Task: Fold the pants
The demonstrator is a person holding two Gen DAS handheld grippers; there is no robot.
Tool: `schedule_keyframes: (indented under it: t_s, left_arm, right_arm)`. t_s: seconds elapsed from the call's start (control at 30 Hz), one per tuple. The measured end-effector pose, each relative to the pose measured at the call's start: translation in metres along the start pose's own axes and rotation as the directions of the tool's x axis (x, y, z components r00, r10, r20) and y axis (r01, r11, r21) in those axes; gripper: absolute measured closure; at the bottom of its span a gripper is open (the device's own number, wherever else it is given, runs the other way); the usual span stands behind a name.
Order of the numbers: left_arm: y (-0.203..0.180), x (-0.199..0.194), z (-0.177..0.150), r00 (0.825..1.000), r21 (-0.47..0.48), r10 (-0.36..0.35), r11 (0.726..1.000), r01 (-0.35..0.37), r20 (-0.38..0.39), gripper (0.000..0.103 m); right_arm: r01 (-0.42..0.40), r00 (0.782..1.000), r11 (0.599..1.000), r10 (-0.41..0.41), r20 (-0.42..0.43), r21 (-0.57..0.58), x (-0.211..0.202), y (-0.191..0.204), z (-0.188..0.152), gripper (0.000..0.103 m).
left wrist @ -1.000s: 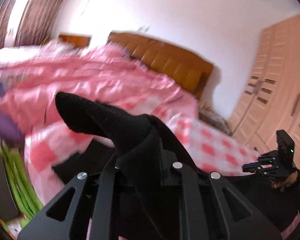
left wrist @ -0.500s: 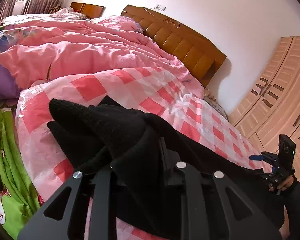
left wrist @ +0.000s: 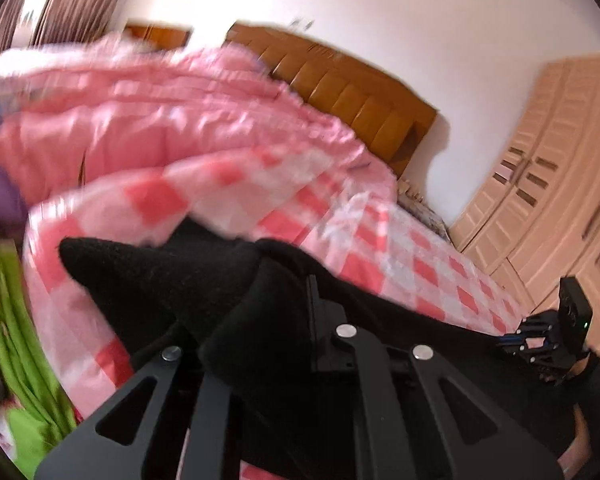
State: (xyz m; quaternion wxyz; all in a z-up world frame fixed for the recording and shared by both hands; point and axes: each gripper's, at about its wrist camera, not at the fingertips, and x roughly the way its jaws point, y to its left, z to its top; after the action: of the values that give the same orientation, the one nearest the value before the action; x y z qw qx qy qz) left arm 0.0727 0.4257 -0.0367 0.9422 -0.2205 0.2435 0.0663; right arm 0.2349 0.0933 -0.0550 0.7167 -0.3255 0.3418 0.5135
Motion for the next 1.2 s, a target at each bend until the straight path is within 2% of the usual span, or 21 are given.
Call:
schedule_keyframes:
  t_s: [0.13, 0.2, 0.33, 0.37, 0.4, 0.43, 0.47, 0.53, 0.57, 0.6, 0.67, 0.77, 0.83, 0.87, 0.9, 0.93, 1.0, 1.03, 1.1, 1.13, 1.2]
  left_arm:
    - [-0.027, -0.032, 0.019, 0.991, 0.084, -0.038, 0.996, 0.027, 0.129, 0.096]
    - [-0.03, -0.037, 0.023, 0.989, 0.107, -0.021, 0.994, 0.005, 0.145, 0.096]
    - [0.001, -0.014, 0.012, 0.999, 0.028, 0.012, 1.0, -0.013, 0.049, 0.096]
    - [0.014, 0.001, 0.006, 1.0, -0.002, 0.018, 1.0, -0.018, -0.015, 0.095]
    - [0.024, 0.012, 0.0, 0.998, -0.019, 0.043, 0.999, -0.044, -0.052, 0.093]
    - [0.034, 0.023, -0.008, 0.994, -0.034, 0.063, 0.997, -0.066, -0.086, 0.09]
    - [0.044, 0.029, -0.014, 0.991, -0.059, 0.053, 0.996, -0.061, -0.119, 0.089]
    - [0.054, 0.025, -0.019, 0.992, -0.102, 0.017, 0.994, -0.029, -0.124, 0.07]
    - [0.058, 0.018, -0.018, 0.994, -0.121, 0.004, 0.993, -0.017, -0.106, 0.042]
    - [0.062, 0.011, -0.016, 0.997, -0.147, -0.033, 0.989, 0.022, -0.073, 0.021]
    - [0.074, 0.001, -0.008, 0.996, -0.221, -0.084, 0.972, 0.08, -0.009, 0.012]
    - [0.101, 0.001, 0.009, 0.975, -0.368, -0.214, 0.903, 0.22, 0.058, 0.011]
    - [0.114, 0.018, 0.02, 0.967, -0.439, -0.251, 0.866, 0.24, 0.033, 0.015]
    - [0.119, 0.029, 0.023, 0.966, -0.47, -0.257, 0.853, 0.227, 0.001, 0.041]
    - [0.119, 0.039, 0.026, 0.967, -0.469, -0.248, 0.861, 0.195, -0.052, 0.085]
    - [0.117, 0.042, 0.028, 0.968, -0.448, -0.239, 0.876, 0.181, -0.077, 0.093]
    - [0.095, 0.032, 0.04, 0.971, -0.34, -0.234, 0.918, 0.205, -0.047, 0.094]
    - [0.073, 0.021, 0.051, 0.97, -0.237, -0.244, 0.943, 0.235, -0.009, 0.094]
    - [0.057, 0.009, 0.062, 0.963, -0.154, -0.265, 0.95, 0.27, 0.057, 0.094]
    - [0.056, 0.009, 0.066, 0.967, -0.151, -0.247, 0.956, 0.253, 0.058, 0.094]
    - [0.067, 0.024, 0.064, 0.992, -0.168, -0.126, 0.978, 0.122, -0.013, 0.094]
  right_arm:
    - [0.072, 0.996, 0.997, -0.072, 0.057, 0.002, -0.026, 0.003, 0.003, 0.094]
    - [0.092, 0.992, 0.995, -0.094, 0.089, 0.03, -0.034, -0.004, 0.005, 0.094]
    - [0.016, 1.0, 0.997, -0.018, 0.026, 0.075, -0.003, -0.014, 0.003, 0.093]
    - [0.008, 1.0, 0.996, -0.007, -0.007, 0.093, 0.011, -0.015, 0.001, 0.09]
    - [0.039, 0.999, 0.993, -0.038, -0.006, 0.114, 0.019, -0.018, 0.001, 0.084]
    - [0.029, 1.0, 0.991, -0.03, 0.005, 0.128, 0.018, -0.02, 0.002, 0.08]
    - [0.009, 1.0, 0.987, -0.01, 0.005, 0.163, 0.017, -0.024, 0.003, 0.07]
    - [0.016, 1.0, 0.982, -0.019, 0.013, 0.19, 0.012, -0.025, 0.005, 0.056]
    - [0.016, 1.0, 0.982, -0.021, 0.023, 0.186, 0.005, -0.021, 0.005, 0.043]
    - [0.022, 0.999, 0.983, -0.028, 0.032, 0.18, 0.001, -0.019, 0.005, 0.028]
    - [0.042, 0.996, 0.986, -0.054, 0.067, 0.162, -0.013, -0.009, 0.008, 0.023]
    - [0.041, 0.991, 0.984, -0.062, 0.12, 0.173, -0.024, -0.002, 0.012, 0.023]
    - [0.026, 0.984, 0.982, -0.058, 0.169, 0.185, -0.03, 0.002, 0.015, 0.023]
    - [0.019, 0.978, 0.981, -0.059, 0.2, 0.193, -0.035, 0.005, 0.016, 0.023]
    - [0.017, 0.974, 0.98, -0.061, 0.216, 0.199, -0.037, 0.007, 0.018, 0.023]
    - [0.012, 0.971, 0.978, -0.061, 0.232, 0.206, -0.038, 0.011, 0.019, 0.023]
    - [0.01, 0.969, 0.978, -0.061, 0.24, 0.208, -0.036, 0.014, 0.021, 0.023]
    - [0.001, 0.969, 0.978, -0.053, 0.242, 0.21, -0.034, 0.017, 0.021, 0.023]
    - [-0.006, 0.97, 0.978, -0.045, 0.237, 0.21, -0.029, 0.02, 0.021, 0.023]
    - [-0.001, 0.972, 0.978, -0.048, 0.229, 0.207, -0.026, 0.021, 0.02, 0.023]
    - [0.0, 0.977, 0.978, -0.044, 0.209, 0.208, -0.018, 0.025, 0.02, 0.023]
